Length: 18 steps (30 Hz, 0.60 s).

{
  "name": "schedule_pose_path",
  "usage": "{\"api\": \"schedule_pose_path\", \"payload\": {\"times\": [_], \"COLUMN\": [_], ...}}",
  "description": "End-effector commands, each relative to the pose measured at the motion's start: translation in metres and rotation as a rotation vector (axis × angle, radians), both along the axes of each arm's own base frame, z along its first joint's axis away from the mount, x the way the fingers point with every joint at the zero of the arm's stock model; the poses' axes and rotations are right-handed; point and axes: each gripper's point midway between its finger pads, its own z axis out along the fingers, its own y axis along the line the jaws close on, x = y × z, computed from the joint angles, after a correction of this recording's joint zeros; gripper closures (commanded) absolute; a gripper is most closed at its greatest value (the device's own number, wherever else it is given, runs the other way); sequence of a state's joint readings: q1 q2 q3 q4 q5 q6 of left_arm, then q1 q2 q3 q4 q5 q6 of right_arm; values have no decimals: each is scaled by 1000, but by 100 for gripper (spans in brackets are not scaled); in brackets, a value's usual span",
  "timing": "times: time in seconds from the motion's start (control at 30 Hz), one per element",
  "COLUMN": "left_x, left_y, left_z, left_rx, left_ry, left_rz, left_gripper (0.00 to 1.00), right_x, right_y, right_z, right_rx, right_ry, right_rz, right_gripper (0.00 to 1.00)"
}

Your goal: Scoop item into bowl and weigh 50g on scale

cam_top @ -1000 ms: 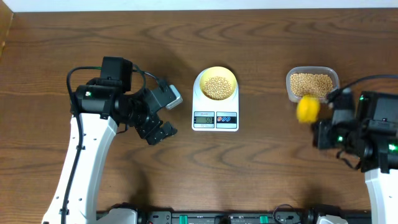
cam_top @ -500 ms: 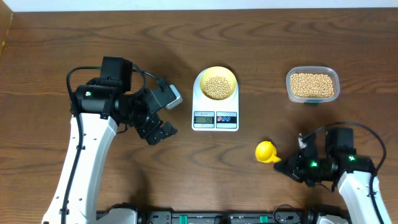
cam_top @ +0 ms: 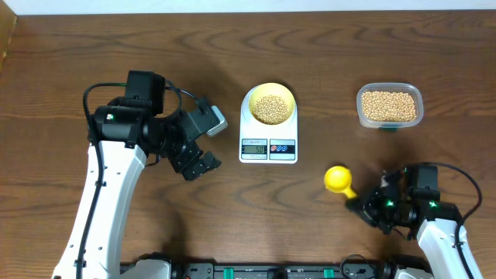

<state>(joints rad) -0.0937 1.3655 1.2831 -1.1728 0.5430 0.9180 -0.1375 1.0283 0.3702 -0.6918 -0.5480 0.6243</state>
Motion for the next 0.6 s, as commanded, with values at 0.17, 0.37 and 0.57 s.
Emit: {"api": "schedule_pose_path", "payload": {"times": [0.17, 0.37, 0.57], "left_x": [-2, -2, -2], "left_y": [1, 0, 0], "left_z": [-2, -2, -2], "left_rx": [8, 8, 8], "left_ry": [3, 3, 3], "left_rz": [-8, -8, -8], "left_gripper": [10, 9, 10], "right_x": [26, 30, 70], "right_y": [-75, -90, -78], "right_z": [-17, -16, 5], "right_rx": [-364, -451, -432], "right_ry": [-19, -44, -282], "right_rz": [-301, -316, -141], "right_gripper": [74, 45, 1]}}
